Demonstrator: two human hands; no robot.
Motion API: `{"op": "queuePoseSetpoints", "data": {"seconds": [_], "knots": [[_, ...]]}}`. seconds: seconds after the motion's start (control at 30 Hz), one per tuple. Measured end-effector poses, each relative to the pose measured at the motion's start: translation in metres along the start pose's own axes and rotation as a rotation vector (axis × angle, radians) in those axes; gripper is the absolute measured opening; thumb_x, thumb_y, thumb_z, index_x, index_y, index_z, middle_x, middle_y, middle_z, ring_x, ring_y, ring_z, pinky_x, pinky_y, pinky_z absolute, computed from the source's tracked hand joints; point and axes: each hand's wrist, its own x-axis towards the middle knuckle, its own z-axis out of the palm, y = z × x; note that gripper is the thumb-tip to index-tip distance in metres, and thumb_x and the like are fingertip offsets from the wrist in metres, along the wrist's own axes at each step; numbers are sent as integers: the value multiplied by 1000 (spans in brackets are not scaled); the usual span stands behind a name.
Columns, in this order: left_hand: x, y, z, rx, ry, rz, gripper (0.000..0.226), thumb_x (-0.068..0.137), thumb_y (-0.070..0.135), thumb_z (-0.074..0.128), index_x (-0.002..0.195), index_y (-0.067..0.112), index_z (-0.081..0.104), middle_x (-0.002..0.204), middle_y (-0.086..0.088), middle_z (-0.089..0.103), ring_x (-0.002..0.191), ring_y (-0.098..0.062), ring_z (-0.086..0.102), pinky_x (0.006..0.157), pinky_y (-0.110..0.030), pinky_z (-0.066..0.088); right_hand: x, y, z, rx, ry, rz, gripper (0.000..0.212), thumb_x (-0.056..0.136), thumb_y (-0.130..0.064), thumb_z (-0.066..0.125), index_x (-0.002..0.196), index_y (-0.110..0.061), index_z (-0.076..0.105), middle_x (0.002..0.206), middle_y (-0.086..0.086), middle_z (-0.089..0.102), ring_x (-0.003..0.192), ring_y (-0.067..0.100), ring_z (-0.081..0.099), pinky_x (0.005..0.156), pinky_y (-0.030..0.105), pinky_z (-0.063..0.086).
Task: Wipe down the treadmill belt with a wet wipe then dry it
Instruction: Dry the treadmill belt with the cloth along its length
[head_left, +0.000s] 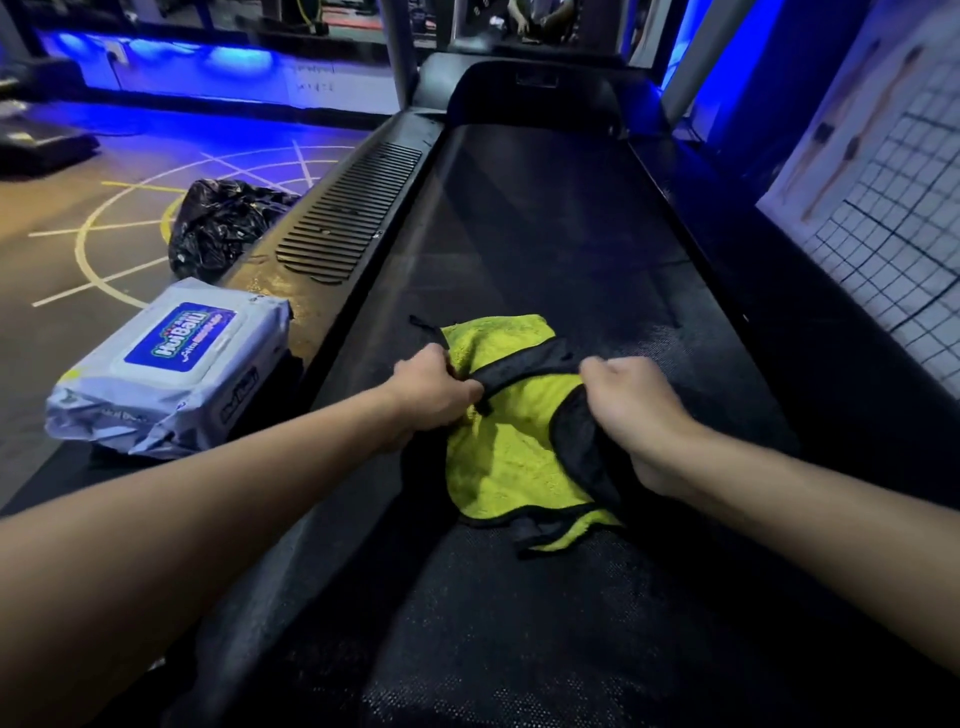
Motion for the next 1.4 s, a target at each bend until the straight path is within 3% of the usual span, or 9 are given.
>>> {"op": "queuePoseSetpoints", "data": {"seconds": [0.2,0.37,0.57,0.7,0.83,0.93,1.0,1.23,1.4], "knots": [[-12,-11,25,33,112,-72,31,75,23,81,78,11,53,79,-8,61,65,-19,56,46,-23,40,14,17,-7,314,-48,269,50,71,-43,66,102,-4,61,94,12,66,88,30,64,75,39,50],[-18,5,-7,-315,290,45,16,78,20,63,66,12,55,63,-4,51,52,-18,45,44,-21,32,39,16,-30,164,81,38,14,85,-6,58,98,-6,65,86,12,60,79,22,55,59,25,39],[-65,-4,-19,10,-574,-230,12,90,10,54,87,-2,57,70,-16,64,54,-24,65,53,-35,59,53,-23,-45,30,175,-288,19,94,-7,46,101,-19,58,91,-5,56,88,15,52,77,26,40],[-13,2,-43,767,49,356,55,81,38,74,119,6,50,122,-22,58,108,-36,61,75,-30,52,41,-40,-33,106,33,-275,34,87,4,43,78,-21,64,74,-7,59,70,10,52,60,18,40],[20,17,-19,663,-93,786,114,64,50,80,154,21,16,160,-9,11,149,-26,9,118,-40,19,26,-52,-29,246,-282,-295,45,83,17,40,84,-19,66,68,-4,62,57,6,57,51,19,44],[27,21,-6,592,67,899,47,71,43,69,111,19,62,134,-7,54,138,-28,38,112,-43,32,21,-48,-36,201,-288,-342,41,82,15,44,88,-20,65,72,-6,63,62,3,57,55,16,45],[23,28,-18,436,204,883,18,71,32,63,85,22,57,95,-2,67,105,-30,62,86,-40,48,28,-45,-50,-70,-188,-446,34,82,8,48,82,-22,64,73,-4,63,70,10,59,60,22,46],[47,70,-78,175,518,657,12,77,16,68,70,21,60,73,-3,63,83,-30,68,63,-31,47,88,-75,-73,-160,338,-546,32,79,6,41,97,-13,60,95,6,62,91,27,57,79,35,46],[54,56,-93,10,431,609,15,75,8,53,81,21,56,80,-15,66,68,-31,69,52,-37,57,106,-67,-51,-134,298,-375,23,90,-7,51,105,-13,67,105,9,67,101,26,62,84,33,47]]}}
